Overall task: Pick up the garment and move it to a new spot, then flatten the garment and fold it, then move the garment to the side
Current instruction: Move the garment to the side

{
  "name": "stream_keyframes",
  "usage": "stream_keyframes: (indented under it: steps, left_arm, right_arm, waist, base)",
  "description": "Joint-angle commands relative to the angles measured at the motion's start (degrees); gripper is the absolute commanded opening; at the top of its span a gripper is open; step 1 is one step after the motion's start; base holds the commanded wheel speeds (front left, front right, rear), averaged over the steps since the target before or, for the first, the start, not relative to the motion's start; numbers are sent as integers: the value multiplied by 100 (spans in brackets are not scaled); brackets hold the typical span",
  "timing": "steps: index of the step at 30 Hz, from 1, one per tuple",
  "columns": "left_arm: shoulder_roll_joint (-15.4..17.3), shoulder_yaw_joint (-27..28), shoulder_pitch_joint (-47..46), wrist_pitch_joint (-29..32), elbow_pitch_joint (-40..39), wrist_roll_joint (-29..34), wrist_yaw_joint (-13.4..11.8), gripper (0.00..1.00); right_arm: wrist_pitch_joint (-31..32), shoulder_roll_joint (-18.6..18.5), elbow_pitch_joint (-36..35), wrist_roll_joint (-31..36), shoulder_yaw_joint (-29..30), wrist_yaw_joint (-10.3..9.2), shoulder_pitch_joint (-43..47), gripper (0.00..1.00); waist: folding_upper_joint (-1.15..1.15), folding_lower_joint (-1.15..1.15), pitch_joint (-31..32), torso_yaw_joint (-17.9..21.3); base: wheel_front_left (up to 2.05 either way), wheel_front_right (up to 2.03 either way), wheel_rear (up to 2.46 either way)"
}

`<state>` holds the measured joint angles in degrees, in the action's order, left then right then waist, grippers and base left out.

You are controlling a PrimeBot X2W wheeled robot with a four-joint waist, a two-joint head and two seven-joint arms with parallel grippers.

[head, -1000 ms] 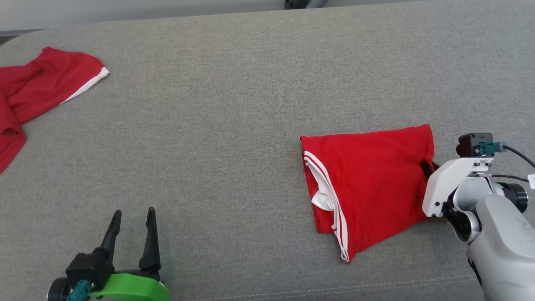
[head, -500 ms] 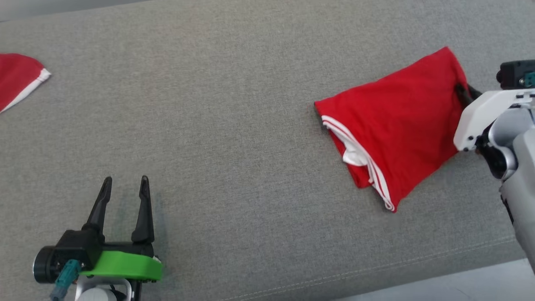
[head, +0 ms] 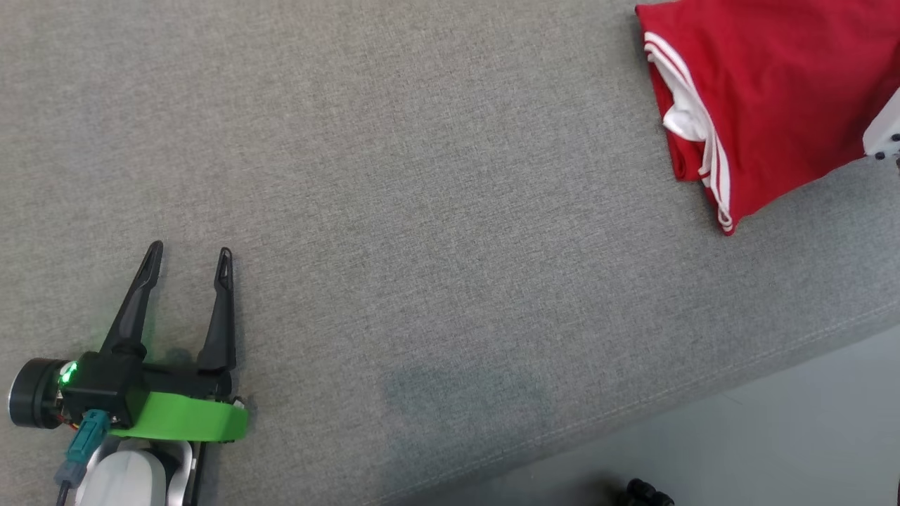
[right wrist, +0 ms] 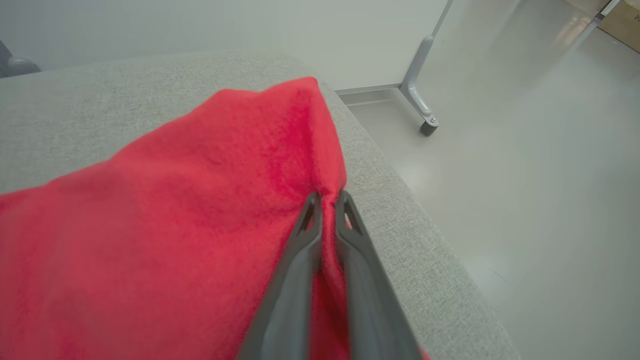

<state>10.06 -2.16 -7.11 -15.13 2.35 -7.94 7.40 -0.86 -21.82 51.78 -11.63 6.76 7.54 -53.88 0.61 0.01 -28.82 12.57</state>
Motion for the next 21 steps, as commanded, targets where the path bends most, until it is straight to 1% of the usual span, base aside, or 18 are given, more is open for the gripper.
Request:
stream_keyframes:
  steps: [1, 5, 10, 11, 12, 13, 17, 21]
  left_arm:
    - [82, 26, -82, 1, -24, 24, 17, 100]
    - [102, 42, -30, 3, -72, 46, 9, 100]
    - [104, 142, 80, 7, -185, 58, -50, 100]
    - [91, 167, 103, 7, -209, 47, -68, 100]
    - [82, 194, 132, 7, -229, 39, -67, 100]
    - [70, 213, 160, 7, -237, 34, -75, 100]
    - [-36, 228, 182, 6, -252, 23, -71, 100]
    - [-154, 237, 131, 4, -213, -18, -57, 100]
  right_arm:
    - [-134, -56, 105, 172, 167, -10, -186, 0]
    - [-389, -131, 411, 606, 680, -10, -539, 0]
    - [-493, -268, 703, 1257, 1288, -10, -837, 0]
    - [-492, -249, 750, 1416, 1416, -10, -862, 20]
    - [-481, -202, 791, 1575, 1527, -10, -876, 87]
    - [-489, -176, 802, 1744, 1642, -10, -878, 100]
    - [-749, -59, 600, 2401, 1911, -10, -816, 100]
    - [-1212, 203, 194, 2727, 2099, -10, -703, 100]
  waist:
    - [-61, -1, -361, 187]
    - [-61, -1, -470, -16]
    - [-61, -1, -609, -256]
    - [-61, -1, -619, -283]
    - [-61, -1, -621, -301]
    - [-61, -1, -610, -314]
    - [-61, -1, -469, -338]
    - [-61, -1, -189, -315]
  base:
    - [0, 0, 0]
    - [0, 0, 0]
    - [0, 0, 0]
    - [0, 0, 0]
    - [0, 0, 0]
    - [0, 0, 0]
    - [0, 0, 0]
    - [0, 0, 0]
